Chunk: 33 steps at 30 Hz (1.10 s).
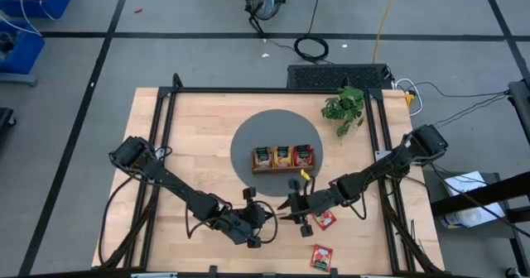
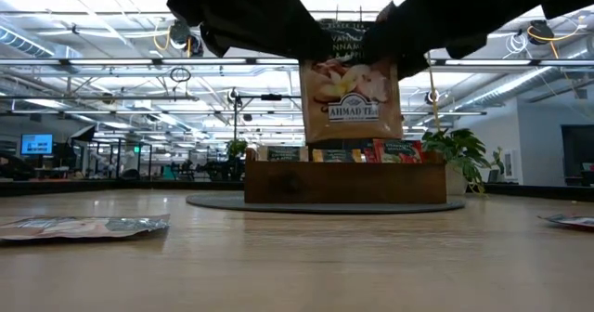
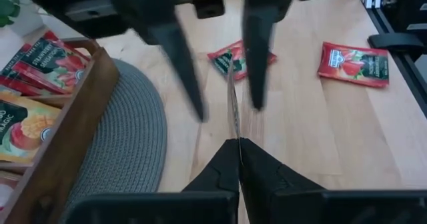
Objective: Pick & Place Tea
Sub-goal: Put the top brown tea bag into the left slot of the wooden organizer
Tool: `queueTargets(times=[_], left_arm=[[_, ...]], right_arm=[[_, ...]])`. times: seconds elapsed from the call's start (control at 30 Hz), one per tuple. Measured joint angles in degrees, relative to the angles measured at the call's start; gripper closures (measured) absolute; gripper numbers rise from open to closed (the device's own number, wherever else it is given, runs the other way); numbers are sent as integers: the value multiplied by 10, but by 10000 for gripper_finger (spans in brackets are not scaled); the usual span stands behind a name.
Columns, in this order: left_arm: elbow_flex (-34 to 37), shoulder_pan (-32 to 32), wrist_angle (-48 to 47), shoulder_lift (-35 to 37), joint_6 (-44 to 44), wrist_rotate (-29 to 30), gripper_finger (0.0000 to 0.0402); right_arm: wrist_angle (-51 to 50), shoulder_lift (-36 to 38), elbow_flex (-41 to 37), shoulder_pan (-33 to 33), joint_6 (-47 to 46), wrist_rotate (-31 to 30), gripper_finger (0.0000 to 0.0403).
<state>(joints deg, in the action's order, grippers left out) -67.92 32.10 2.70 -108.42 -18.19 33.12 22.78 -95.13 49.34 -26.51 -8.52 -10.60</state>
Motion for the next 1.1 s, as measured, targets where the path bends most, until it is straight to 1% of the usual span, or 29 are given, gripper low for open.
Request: queueTargets(times=[0.13,0.27,0.33,0.47,0.57,0.67,0.87,0.93,1.0,1.1], left_arm=[[0,0,-5,0,0,0,396],[0,0,-4,0,-1,-1,387],[0,0,-3,0,-2,-1,390],[0,0,-4,0,-1,-1,397],[0,0,-2,0,-1,-1,381],[0,1,4,3,0,-1,352],[0,15,-15,26,16,1,270],[0,24,-42,37,-21,0,245],[0,38,-75,44,-59,4,229],[1,73,-130,42,-107,28,222]], right_arm=[[16,-4,0,1,21,11,322],[18,-4,0,1,27,33,384],[16,-4,0,1,35,33,397],[14,-4,0,1,30,32,396],[12,-4,0,3,35,32,401],[0,-4,0,10,36,33,401],[-26,-4,0,27,44,32,402],[-26,-2,0,34,56,32,402],[-31,6,0,41,73,32,402],[-29,23,0,60,101,32,402]])
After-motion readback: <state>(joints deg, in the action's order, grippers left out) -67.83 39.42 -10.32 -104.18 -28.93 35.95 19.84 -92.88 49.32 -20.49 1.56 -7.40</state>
